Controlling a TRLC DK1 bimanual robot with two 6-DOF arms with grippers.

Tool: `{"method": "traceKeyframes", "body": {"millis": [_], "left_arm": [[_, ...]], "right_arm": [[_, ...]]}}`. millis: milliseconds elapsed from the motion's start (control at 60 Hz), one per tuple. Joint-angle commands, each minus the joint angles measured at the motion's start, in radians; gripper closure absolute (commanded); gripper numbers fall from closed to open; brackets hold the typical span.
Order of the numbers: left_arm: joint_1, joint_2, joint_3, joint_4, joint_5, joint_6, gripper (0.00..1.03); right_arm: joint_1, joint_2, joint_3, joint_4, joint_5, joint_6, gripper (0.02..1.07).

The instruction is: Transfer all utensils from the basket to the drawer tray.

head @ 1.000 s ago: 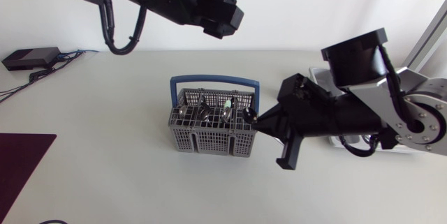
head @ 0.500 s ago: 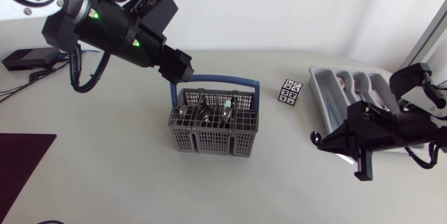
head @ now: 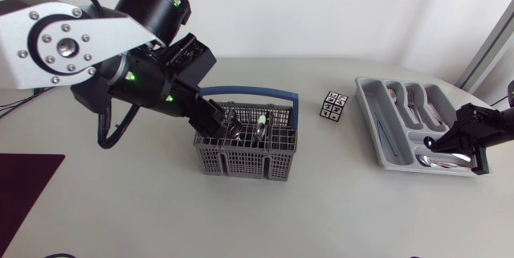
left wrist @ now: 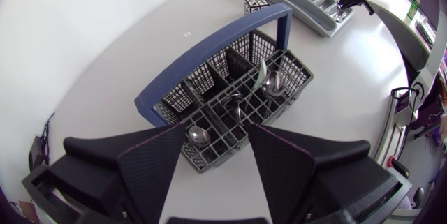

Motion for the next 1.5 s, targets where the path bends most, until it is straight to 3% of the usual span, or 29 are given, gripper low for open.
{"method": "traceKeyframes", "body": {"millis": [0,300,450,717,900,1000,1250,1483], "left_arm": [[-0.013,-0.022,-0.037,0.014,-0.009,0.016,0.39],[-0.042,-0.019,-0.08,0.075,-0.017,0.011,0.39],[-0.06,-0.018,-0.098,0.095,-0.029,0.01,0.39],[-0.065,0.007,-0.118,0.146,-0.068,0.01,0.44],[-0.088,0.057,-0.128,0.183,-0.124,0.011,0.47],[-0.106,0.076,-0.131,0.207,-0.155,0.011,0.49],[-0.143,0.129,-0.108,0.223,-0.229,0.011,0.49],[-0.149,0.179,-0.08,0.223,-0.256,0.005,0.59]], "right_arm": [[-0.025,0.085,0.063,-0.014,0.029,-0.102,1.01],[-0.033,0.168,0.056,0.141,0.131,-0.159,1.0],[-0.036,0.125,-0.007,0.208,0.114,-0.153,0.74],[-0.042,-0.073,-0.141,0.194,0.025,-0.078,0.41],[-0.01,-0.188,-0.217,0.144,-0.035,-0.012,0.34],[0.018,-0.249,-0.27,0.142,-0.049,0.023,0.13],[0.09,-0.374,-0.362,0.144,-0.087,0.106,0.13],[0.14,-0.452,-0.431,0.145,-0.107,0.135,0.13]]}}
